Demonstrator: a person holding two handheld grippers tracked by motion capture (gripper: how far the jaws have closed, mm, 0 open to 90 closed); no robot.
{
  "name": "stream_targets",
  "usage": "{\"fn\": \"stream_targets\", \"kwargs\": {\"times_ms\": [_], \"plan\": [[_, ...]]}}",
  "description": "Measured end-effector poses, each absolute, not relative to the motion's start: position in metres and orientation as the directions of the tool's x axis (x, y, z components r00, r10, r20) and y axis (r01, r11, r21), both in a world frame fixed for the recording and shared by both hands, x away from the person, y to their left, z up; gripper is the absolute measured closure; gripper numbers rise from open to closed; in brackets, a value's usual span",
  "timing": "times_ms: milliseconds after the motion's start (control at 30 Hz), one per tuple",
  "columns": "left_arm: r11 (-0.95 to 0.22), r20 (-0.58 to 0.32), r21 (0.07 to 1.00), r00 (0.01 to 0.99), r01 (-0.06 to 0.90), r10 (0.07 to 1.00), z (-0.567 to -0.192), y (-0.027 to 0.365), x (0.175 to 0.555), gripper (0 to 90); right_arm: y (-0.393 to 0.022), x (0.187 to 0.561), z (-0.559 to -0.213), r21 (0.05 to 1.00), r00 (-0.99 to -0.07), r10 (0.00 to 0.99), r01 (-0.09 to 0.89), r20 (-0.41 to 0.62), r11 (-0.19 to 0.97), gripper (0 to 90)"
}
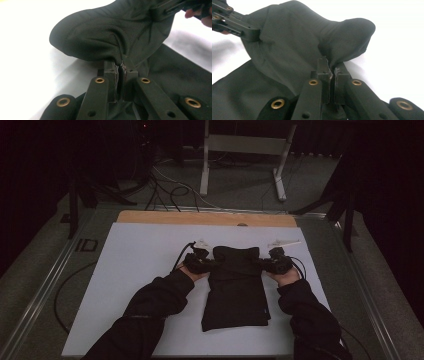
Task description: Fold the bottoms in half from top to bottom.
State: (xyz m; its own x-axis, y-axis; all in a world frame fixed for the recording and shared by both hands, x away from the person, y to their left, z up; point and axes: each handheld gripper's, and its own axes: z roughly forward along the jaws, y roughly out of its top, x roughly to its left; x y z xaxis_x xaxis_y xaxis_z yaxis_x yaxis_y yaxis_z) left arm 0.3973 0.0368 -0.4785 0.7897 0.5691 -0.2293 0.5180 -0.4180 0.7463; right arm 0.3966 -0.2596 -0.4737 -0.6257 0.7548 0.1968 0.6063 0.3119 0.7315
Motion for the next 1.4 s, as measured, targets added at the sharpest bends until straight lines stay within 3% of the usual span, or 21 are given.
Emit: {"fn": "stream_targets", "kwargs": {"times_ms": [400,1400], "plan": [[-0.426,-0.227,0.757,0.812,0.495,0.538,-0.476,0.038,0.364,85.7,-0.26,0.354,-0.467,0.749,-0.652,0.746,0.559,0.133,0.355,87.0],[-0.405,-0.24,0.779,0.825,0.478,0.511,-0.487,0.054,0.287,85.5,-0.249,0.281,-0.475,0.73,-0.678,0.72,0.564,0.144,0.385,86.9]]}}
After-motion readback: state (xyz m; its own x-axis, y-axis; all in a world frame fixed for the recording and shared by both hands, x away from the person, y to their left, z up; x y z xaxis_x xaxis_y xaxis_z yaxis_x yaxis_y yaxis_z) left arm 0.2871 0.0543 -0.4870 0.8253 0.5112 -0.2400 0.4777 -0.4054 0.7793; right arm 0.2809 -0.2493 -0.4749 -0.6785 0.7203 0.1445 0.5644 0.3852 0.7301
